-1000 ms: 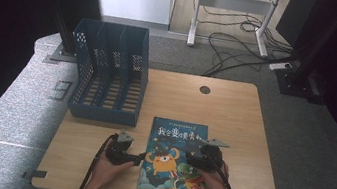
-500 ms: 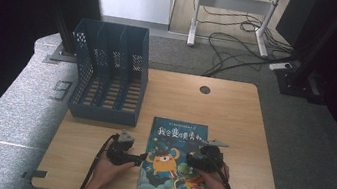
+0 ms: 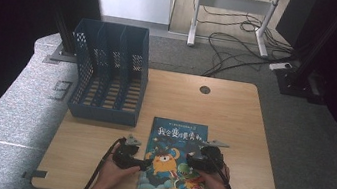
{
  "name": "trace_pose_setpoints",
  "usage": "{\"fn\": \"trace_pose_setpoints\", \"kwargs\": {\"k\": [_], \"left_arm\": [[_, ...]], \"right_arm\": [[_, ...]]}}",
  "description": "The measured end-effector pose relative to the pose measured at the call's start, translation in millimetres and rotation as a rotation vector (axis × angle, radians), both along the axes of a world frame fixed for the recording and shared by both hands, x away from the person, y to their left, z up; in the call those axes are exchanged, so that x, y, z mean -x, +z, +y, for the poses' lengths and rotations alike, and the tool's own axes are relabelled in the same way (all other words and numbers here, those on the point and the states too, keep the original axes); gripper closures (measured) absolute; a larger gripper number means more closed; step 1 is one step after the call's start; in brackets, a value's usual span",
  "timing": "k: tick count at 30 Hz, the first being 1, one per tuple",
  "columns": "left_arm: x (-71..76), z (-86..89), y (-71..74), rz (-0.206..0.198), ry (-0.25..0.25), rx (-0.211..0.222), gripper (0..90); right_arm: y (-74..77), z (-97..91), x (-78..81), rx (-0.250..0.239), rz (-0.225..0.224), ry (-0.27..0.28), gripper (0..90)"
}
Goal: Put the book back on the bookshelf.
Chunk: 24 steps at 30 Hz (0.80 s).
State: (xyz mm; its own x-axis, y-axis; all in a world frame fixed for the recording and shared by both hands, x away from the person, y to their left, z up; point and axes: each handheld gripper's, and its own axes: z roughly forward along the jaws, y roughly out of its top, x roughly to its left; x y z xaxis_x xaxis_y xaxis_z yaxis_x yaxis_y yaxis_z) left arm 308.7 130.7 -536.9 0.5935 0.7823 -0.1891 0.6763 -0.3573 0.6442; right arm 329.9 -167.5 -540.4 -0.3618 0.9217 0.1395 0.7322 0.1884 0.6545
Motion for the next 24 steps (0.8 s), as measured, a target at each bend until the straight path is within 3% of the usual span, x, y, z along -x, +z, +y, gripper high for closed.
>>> {"fn": "trace_pose_setpoints", "kwargs": {"k": [5,16,17,20,24], "left_arm": [[0.7,-3.9,-1.1,-0.008,0.009,0.026,21.3],[2.9,-13.5,-2.5,0.003,-0.027,0.043,22.5],[2.6,-13.5,-2.6,0.012,-0.034,0.061,22.6],[1.9,-12.9,-2.4,0.009,-0.030,0.060,23.4],[-0.4,-11.2,-2.1,0.018,-0.024,0.070,23.7]], "right_arm": [[0.0,-4.3,11.1,-0.015,0.001,0.023,18.4],[0.1,-2.5,11.8,-0.005,-0.005,0.004,20.8],[0.0,-3.0,11.6,-0.007,-0.006,0.005,22.0],[0.6,-4.5,11.0,-0.040,0.002,0.013,23.2],[0.7,-3.3,10.4,-0.041,0.003,0.018,22.7]]}}
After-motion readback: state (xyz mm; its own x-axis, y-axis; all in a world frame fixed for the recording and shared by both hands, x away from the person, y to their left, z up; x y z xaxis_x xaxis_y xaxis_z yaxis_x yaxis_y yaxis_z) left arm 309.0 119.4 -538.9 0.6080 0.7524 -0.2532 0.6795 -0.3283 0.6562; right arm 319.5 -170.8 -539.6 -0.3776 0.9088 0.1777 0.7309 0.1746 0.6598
